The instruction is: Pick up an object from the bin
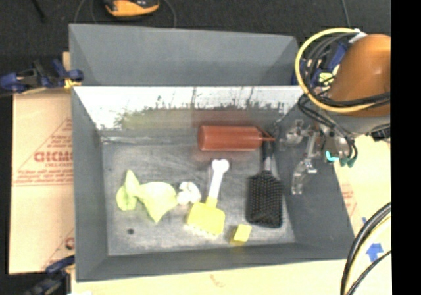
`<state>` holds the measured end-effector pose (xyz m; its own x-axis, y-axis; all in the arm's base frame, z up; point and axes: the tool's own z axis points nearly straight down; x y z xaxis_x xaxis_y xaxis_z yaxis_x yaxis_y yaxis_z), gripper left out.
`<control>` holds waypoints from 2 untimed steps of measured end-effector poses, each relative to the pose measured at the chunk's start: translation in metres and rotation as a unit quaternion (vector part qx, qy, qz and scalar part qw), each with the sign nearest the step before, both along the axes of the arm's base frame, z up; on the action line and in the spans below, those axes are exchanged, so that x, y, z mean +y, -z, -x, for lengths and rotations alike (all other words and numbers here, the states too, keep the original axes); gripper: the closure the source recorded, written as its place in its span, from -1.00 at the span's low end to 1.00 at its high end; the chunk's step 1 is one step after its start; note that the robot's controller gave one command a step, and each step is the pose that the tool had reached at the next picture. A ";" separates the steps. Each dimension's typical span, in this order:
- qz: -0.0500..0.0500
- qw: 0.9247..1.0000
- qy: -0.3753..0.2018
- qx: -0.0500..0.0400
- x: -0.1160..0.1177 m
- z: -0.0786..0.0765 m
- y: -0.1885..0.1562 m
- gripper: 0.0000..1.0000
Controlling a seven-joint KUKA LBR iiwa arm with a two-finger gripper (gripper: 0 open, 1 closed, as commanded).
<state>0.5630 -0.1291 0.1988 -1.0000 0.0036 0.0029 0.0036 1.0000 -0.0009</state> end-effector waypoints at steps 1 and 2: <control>0.001 1.000 -0.002 -0.004 0.000 -0.002 -0.004 -1.00; 0.001 0.999 -0.039 -0.006 -0.002 0.024 0.039 -1.00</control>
Offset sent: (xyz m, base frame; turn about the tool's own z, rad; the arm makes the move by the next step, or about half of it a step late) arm -0.0709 -0.0067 -0.1173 -0.2039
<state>0.5393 -0.1313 0.1598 -0.9972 -0.0742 -0.0081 -0.0742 0.9972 -0.0030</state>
